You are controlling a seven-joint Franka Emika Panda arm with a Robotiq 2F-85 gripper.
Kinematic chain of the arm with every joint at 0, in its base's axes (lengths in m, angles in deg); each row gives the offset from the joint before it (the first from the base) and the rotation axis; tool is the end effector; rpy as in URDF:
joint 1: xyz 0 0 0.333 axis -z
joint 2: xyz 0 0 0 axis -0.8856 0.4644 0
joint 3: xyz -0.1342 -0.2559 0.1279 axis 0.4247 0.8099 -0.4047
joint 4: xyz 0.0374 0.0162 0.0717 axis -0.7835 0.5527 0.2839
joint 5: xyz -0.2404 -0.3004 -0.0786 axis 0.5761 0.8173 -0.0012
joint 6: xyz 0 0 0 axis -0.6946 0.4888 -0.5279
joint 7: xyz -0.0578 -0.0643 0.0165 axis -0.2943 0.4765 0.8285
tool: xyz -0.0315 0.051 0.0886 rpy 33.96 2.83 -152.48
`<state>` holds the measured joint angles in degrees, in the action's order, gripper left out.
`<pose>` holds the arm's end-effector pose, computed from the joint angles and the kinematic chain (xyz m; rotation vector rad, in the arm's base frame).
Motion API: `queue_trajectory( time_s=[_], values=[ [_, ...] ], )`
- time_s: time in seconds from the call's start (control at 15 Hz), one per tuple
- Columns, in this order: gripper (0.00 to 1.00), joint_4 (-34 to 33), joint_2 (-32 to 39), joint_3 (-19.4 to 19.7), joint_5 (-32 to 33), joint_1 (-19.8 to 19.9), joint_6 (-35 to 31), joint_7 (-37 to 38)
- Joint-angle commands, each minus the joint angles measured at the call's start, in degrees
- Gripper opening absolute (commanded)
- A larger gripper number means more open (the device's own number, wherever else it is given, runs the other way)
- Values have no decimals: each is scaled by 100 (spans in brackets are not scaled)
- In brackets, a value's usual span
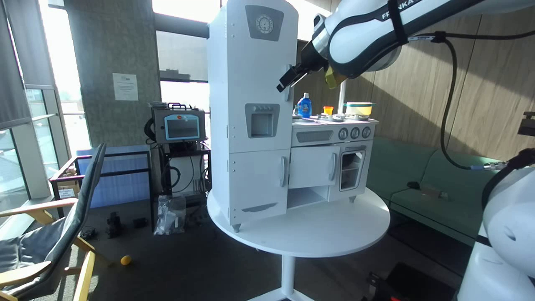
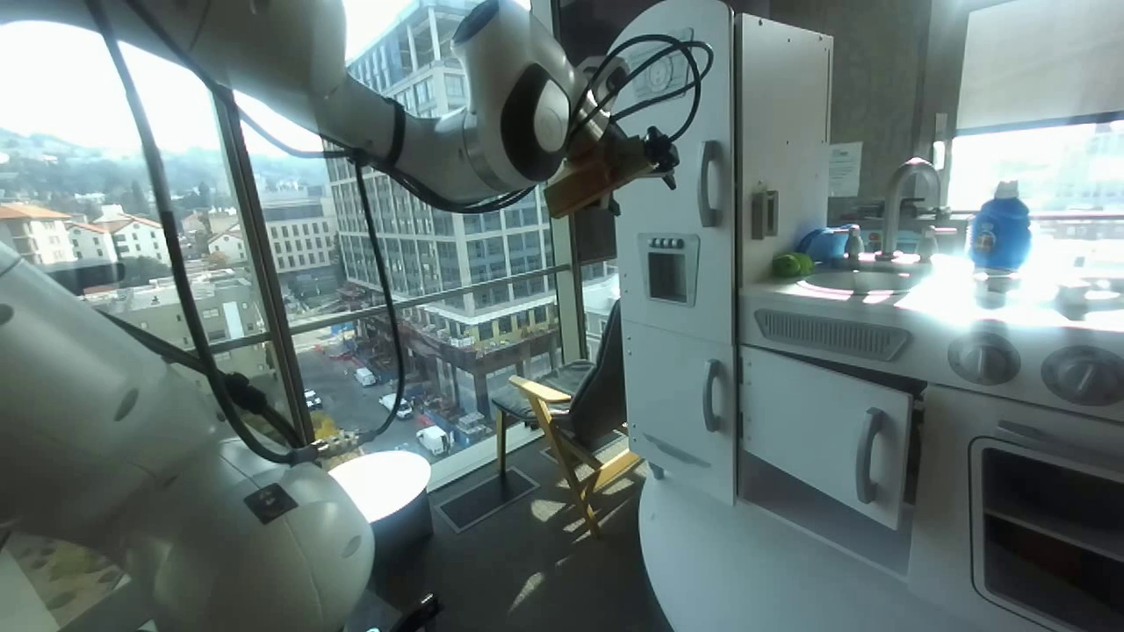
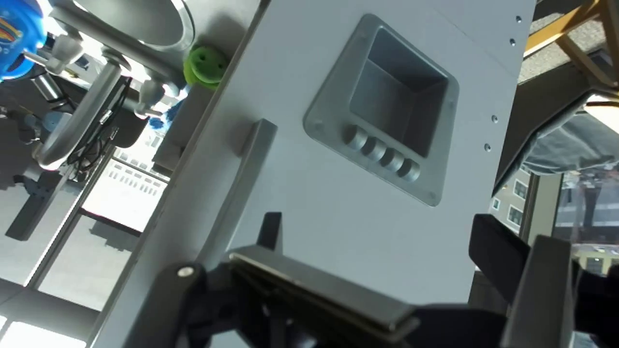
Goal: Open all the white object's doors
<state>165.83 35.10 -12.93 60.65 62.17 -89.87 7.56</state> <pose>0.4333 -0.0317 0.6076 2.4911 0.4798 1.3315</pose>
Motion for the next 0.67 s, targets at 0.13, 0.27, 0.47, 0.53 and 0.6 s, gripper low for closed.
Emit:
queue_trajectory(
  time_s=[0.13,0.27,0.47,0.53,0.6],
  values=[
    [100,-342,490,-360,330,735,-430,431],
    [100,-336,542,-293,261,617,-715,351],
    [100,-368,654,-298,267,547,-1076,281],
    [100,-417,737,-317,283,577,-1149,285],
    [100,-439,769,-318,238,581,-1109,326]
  ],
)
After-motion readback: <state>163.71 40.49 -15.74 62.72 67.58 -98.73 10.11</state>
